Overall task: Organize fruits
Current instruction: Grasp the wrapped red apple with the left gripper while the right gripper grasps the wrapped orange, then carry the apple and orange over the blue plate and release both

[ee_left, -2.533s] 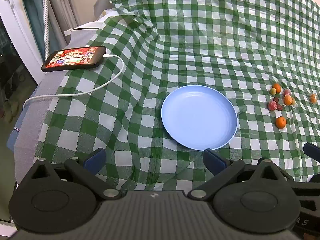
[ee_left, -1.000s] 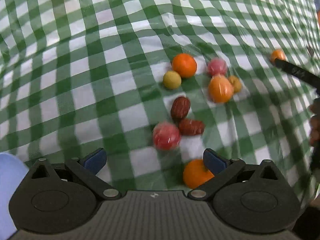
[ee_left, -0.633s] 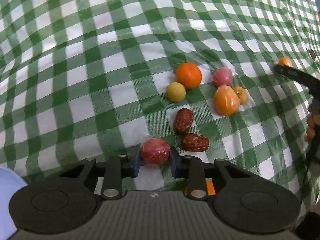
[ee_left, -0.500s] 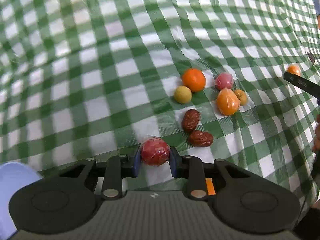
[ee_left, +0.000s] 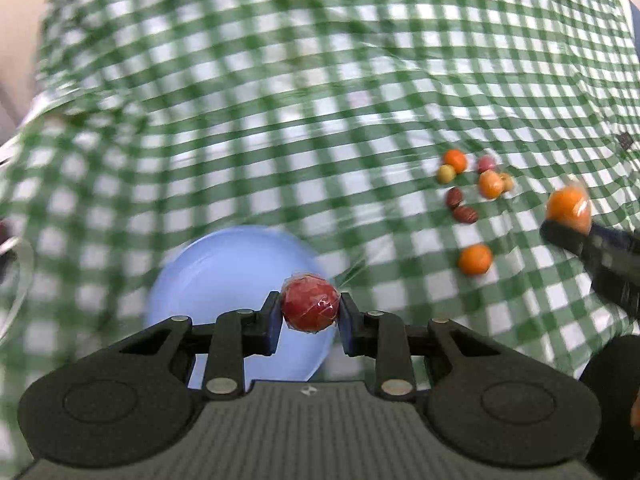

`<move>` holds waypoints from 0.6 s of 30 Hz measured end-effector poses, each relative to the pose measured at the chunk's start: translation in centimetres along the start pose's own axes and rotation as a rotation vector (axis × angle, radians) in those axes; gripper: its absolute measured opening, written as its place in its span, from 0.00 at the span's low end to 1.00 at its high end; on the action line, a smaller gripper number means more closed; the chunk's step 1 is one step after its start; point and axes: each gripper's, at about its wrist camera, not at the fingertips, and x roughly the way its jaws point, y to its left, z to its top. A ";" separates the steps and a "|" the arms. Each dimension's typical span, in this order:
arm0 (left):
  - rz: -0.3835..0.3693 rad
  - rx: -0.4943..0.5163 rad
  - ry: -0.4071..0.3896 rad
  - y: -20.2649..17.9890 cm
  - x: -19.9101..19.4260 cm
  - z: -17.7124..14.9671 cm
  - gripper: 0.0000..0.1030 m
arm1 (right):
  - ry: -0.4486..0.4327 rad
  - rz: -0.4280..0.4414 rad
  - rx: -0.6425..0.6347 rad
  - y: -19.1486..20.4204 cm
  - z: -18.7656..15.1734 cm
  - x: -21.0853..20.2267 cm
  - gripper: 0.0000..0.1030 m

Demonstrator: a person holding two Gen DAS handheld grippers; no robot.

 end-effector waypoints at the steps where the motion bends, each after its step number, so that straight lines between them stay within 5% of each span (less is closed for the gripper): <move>1: 0.010 -0.014 0.000 0.8 -0.9 -0.8 0.31 | 0.010 0.031 -0.007 1.8 -0.6 -0.7 0.38; 9: 0.030 -0.137 -0.031 6.9 -6.6 -7.1 0.31 | 0.090 0.179 -0.166 12.5 -4.5 -5.0 0.38; 18: 0.015 -0.236 -0.067 11.1 -9.1 -11.3 0.31 | 0.146 0.174 -0.288 17.8 -5.7 -6.3 0.38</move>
